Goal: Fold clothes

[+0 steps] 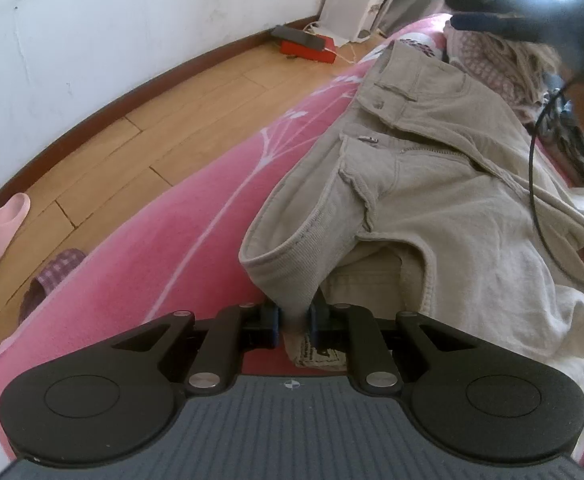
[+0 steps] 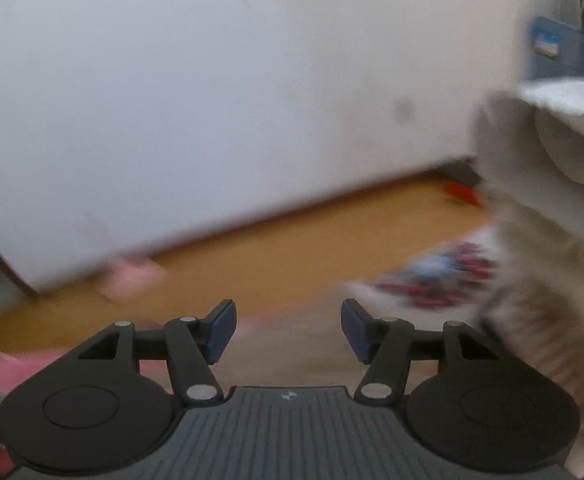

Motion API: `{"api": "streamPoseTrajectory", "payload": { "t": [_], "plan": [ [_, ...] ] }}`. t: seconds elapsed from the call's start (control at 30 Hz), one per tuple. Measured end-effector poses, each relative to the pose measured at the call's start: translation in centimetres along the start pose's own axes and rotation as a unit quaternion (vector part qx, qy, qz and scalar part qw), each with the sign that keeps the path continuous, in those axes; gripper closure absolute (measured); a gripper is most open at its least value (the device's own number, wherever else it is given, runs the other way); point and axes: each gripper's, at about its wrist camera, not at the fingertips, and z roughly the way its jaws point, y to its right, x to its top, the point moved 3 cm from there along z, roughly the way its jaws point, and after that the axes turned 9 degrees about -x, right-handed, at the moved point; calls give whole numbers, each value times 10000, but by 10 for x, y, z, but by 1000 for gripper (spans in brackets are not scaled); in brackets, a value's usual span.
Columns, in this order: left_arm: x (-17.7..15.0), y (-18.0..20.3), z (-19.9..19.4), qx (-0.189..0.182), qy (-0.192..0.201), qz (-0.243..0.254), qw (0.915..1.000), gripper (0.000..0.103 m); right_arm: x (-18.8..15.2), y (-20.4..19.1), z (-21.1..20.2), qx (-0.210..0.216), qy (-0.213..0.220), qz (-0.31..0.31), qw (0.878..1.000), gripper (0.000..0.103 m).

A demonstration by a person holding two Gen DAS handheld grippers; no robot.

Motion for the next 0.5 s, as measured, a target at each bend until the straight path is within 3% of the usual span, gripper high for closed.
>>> {"api": "streamPoseTrajectory", "payload": {
  "t": [0.07,0.23,0.27,0.3,0.37,0.4,0.5],
  "plan": [
    [-1,-1,0,-27,24,3,10000,89,-2,-1,29,-404,-237,-317,9984,42],
    [0,1,-3,-26,151,-16,9999,89,-15,13,70,117,-795,255,9964,39],
    [1,1,-4,-16,186,-28,9998,89,-15,14,70,187,-835,293,9959,45],
    [2,2,-5,-5,221,-40,9997,89,-14,14,68,241,-860,295,9956,66],
    [4,4,-6,17,291,-65,9996,90,-13,10,58,290,-829,237,9959,87],
    [6,4,-7,28,326,-77,9994,90,-10,5,48,229,-664,172,9974,93],
    [9,7,-10,61,432,-113,9990,93,1,-9,8,-77,107,31,9999,94]
  ]
}}
